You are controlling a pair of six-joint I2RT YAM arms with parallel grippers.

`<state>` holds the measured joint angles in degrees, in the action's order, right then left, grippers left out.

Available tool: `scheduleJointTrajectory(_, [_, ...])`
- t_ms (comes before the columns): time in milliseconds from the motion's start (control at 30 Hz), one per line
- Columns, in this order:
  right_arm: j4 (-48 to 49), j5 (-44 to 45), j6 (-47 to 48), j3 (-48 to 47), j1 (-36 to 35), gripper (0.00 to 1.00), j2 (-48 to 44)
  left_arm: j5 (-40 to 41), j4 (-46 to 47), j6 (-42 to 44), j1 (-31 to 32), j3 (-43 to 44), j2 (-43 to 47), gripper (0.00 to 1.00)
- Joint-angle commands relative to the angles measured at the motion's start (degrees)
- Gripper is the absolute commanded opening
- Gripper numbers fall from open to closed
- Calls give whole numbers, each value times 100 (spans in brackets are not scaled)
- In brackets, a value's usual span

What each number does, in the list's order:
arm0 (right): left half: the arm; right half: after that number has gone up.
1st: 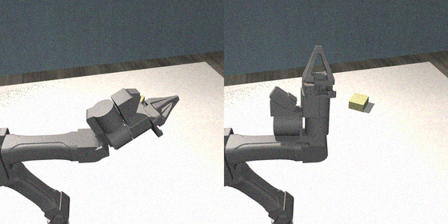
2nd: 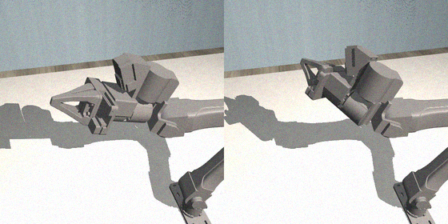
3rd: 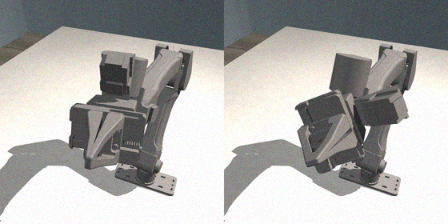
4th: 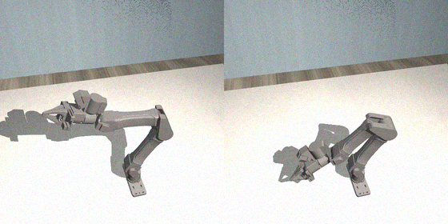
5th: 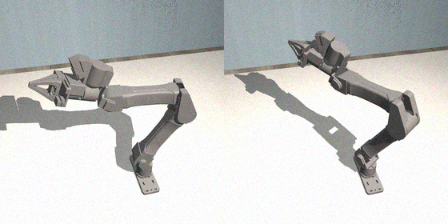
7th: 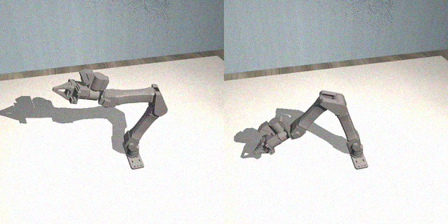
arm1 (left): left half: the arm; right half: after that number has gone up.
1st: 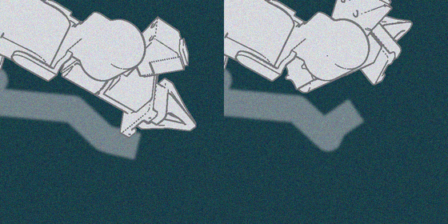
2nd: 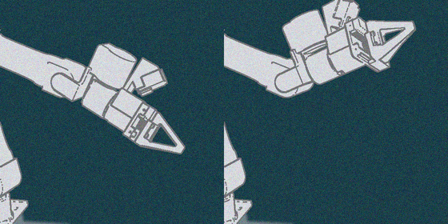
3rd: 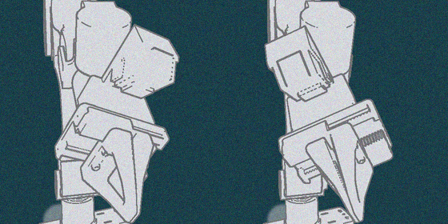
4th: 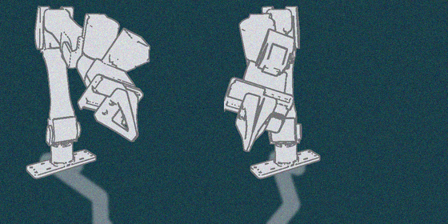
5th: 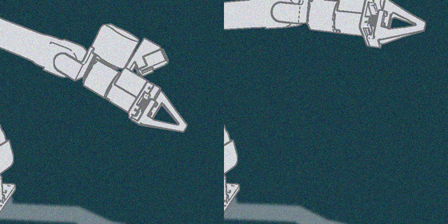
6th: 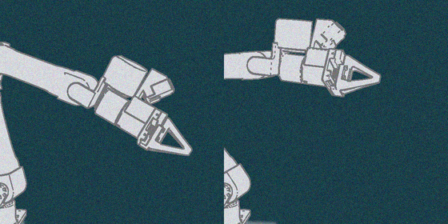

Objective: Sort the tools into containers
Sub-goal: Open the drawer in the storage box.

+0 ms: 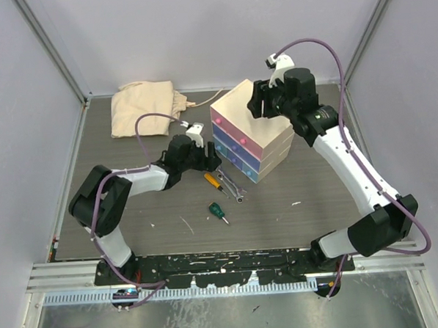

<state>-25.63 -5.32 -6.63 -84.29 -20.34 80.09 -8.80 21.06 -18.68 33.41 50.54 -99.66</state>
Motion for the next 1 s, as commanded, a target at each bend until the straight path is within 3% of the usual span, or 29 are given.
scheduleJointTrajectory(0, [76,506,306,-131,-178,62,111,-93,1043,-180,-88,187,-142,70])
scheduleJointTrajectory(433, [73,585,375,70,-313,60,454,-492,1319,-331,-247,461,-671,60])
scheduleJointTrajectory(967, [-47,490,273,160,-369,58,642,-1674,2137,-1010,-653,872,-1500,52])
